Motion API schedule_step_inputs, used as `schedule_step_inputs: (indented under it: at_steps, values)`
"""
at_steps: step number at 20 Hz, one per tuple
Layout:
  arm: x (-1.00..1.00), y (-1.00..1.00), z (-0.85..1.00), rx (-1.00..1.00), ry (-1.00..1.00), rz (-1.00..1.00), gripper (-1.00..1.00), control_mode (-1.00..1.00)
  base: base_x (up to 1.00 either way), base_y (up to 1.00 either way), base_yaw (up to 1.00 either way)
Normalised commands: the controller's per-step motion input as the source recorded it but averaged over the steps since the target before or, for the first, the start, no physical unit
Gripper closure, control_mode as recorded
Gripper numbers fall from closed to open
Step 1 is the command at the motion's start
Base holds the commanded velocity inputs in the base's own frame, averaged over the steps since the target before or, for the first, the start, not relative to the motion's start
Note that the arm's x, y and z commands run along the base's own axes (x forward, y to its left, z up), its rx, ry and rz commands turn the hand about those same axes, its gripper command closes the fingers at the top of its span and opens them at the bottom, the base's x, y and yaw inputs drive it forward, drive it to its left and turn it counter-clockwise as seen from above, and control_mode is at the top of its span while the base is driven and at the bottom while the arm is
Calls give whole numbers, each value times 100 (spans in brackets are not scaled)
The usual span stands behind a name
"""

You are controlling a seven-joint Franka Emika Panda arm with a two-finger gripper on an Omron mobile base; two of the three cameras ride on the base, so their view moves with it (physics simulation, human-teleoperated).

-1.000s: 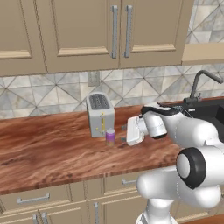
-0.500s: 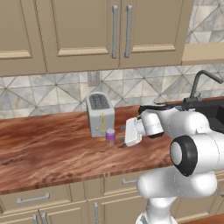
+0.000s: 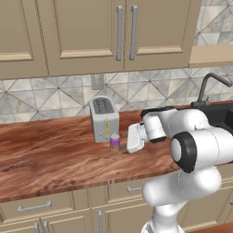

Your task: Four empty soda cans are scattered around the kitchen. Gather all the cans and cluster them next to the stove for recycling.

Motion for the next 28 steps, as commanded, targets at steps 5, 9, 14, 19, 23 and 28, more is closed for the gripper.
schedule_step_inputs:
  at_steps: [5,9,14,19,23,28]
  values:
    - [12,3,-6,0,0,0,-100,-100,0,0,0]
    - [15,0,-10,0,0,0,-100,-100,0,0,0]
    - [19,0,-12,1,0,0,-100,-100,0,0,0]
    - [13,3,-10,1,2,0,-100,-100,0,0,0]
    - [2,10,-8,0,5,0,-100,-100,0,0,0]
    - [1,13,-6,0,5,0,-100,-100,0,0,0]
